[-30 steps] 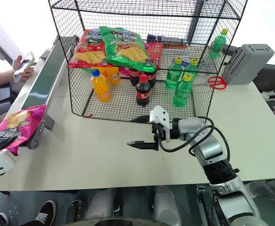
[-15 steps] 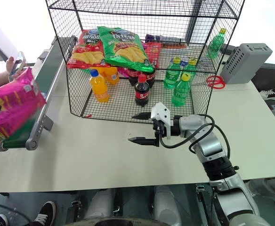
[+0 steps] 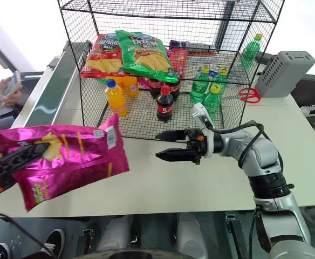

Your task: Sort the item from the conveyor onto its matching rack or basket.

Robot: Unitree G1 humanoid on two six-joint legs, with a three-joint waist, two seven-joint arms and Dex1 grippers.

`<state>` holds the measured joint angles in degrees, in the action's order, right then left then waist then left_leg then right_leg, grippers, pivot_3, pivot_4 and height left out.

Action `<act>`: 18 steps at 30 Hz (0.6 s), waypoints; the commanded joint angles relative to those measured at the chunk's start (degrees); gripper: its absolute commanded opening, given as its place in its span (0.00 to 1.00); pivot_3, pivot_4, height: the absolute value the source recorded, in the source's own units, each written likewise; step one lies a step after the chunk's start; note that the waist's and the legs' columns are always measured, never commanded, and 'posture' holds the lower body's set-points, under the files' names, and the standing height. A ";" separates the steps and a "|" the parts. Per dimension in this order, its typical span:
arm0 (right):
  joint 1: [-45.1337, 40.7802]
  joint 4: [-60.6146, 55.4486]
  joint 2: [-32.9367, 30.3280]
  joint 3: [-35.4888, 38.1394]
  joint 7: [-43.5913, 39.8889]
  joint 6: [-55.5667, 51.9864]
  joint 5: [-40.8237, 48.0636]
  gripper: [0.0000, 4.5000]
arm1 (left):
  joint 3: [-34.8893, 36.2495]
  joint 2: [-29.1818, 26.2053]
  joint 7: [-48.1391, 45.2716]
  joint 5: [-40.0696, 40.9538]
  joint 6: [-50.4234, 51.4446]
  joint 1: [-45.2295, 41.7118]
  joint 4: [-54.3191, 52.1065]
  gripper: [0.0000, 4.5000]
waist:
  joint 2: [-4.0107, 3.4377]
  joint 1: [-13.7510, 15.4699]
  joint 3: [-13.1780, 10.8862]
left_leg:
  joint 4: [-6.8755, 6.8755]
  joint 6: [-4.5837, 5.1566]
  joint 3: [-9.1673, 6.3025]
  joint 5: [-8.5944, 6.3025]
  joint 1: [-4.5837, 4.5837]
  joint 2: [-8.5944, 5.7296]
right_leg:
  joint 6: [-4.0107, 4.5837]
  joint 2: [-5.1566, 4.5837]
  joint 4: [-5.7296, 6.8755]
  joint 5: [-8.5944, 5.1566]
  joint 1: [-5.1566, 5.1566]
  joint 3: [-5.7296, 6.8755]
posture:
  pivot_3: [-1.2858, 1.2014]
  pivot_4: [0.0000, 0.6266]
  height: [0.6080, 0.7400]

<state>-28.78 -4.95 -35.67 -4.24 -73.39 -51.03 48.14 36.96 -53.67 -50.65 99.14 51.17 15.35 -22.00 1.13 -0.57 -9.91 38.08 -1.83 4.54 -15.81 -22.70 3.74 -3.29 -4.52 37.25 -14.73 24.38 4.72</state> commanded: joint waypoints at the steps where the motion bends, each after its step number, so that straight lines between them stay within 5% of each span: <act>1: -1.89 -1.82 -0.35 1.50 -0.62 -4.42 4.25 1.00 | -4.00 0.24 -0.61 2.73 1.71 -6.15 2.21 0.01 | 0.00 -0.16 0.00 | 0.00 0.00 -0.02 0.00 -0.02 0.01 | -0.06 0.02 0.01 0.03 0.01 0.00 | 0.52 0.24 1.00; 11: -2.34 -1.93 5.28 2.27 3.07 -5.16 5.90 1.00 | -12.18 4.63 2.02 8.72 5.19 -20.93 6.96 0.01 | 0.00 -0.05 0.00 | 0.00 0.00 -0.02 0.01 -0.04 0.01 | -0.13 0.06 0.04 0.08 0.05 -0.05 | 0.52 0.24 1.00; 18: -3.54 -3.39 6.46 2.57 3.38 -10.87 11.75 1.00 | -15.83 8.74 3.98 5.65 5.22 -26.20 8.28 0.01 | 0.00 -0.05 0.00 | 0.00 0.00 -0.02 0.01 -0.05 0.00 | -0.14 0.04 0.04 0.08 0.05 -0.05 | 0.52 0.24 1.00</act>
<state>-30.79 -6.04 -29.56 -2.77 -69.60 -61.13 57.43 21.43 -45.65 -47.20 105.17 57.03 -9.59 -13.37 1.13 -0.63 -9.91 38.08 -1.84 4.51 -15.80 -22.77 3.74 -3.44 -4.47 37.29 -14.65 24.43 4.68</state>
